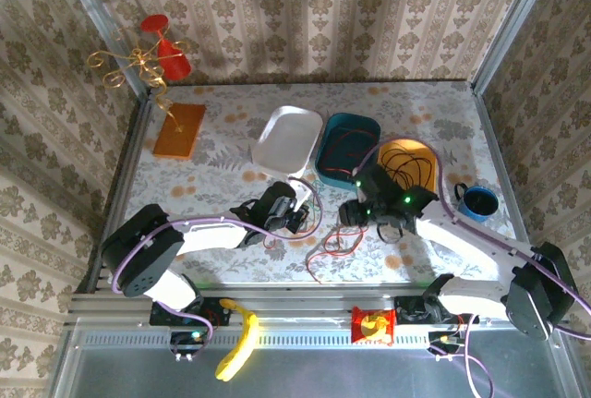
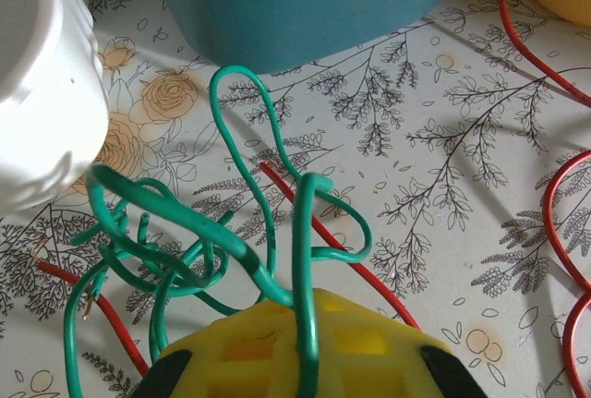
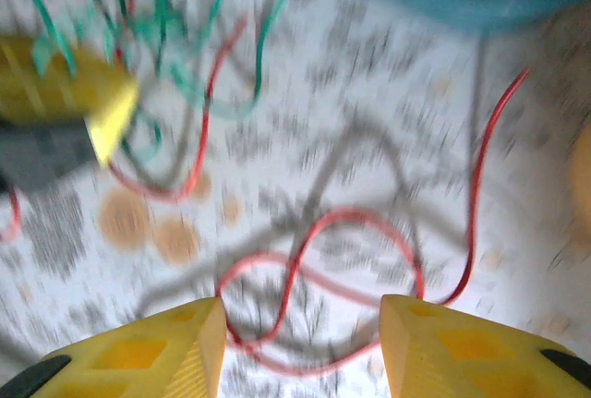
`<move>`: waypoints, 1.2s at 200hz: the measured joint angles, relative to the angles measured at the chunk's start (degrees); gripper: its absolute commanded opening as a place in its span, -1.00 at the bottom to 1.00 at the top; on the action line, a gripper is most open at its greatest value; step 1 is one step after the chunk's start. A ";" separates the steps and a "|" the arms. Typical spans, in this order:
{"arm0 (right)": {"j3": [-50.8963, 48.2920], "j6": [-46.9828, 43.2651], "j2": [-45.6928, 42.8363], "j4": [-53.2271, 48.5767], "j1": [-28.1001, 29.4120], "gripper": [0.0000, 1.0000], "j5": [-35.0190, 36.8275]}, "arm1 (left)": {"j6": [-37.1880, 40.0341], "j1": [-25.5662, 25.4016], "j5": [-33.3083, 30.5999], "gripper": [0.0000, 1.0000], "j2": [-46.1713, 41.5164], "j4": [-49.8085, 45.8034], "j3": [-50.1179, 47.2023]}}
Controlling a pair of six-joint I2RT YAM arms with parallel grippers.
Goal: Untangle the cables
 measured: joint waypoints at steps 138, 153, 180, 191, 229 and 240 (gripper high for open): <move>0.33 -1.49 13.92 -4.04 4.44 0.17 6.95 | -0.04 -0.52 0.09 -1.00 0.07 -0.85 0.09; 0.33 -1.20 14.38 -4.31 4.44 0.17 8.44 | -0.04 -0.59 0.09 -1.00 0.09 -0.83 0.09; 0.33 -0.57 14.82 -3.63 4.44 0.17 9.29 | -0.04 -0.87 -0.02 -1.00 0.39 -0.74 0.09; 0.33 -0.37 14.97 -2.80 4.44 0.17 9.25 | -0.04 -0.87 -0.02 -1.00 0.44 -0.66 0.09; 0.24 0.07 17.03 -1.36 4.28 0.16 9.03 | -0.04 -0.87 -0.07 -1.00 0.68 -0.63 0.09; -0.24 0.31 17.62 -1.11 3.93 0.15 8.94 | -0.04 -0.85 -0.09 -1.00 0.68 -0.63 0.09</move>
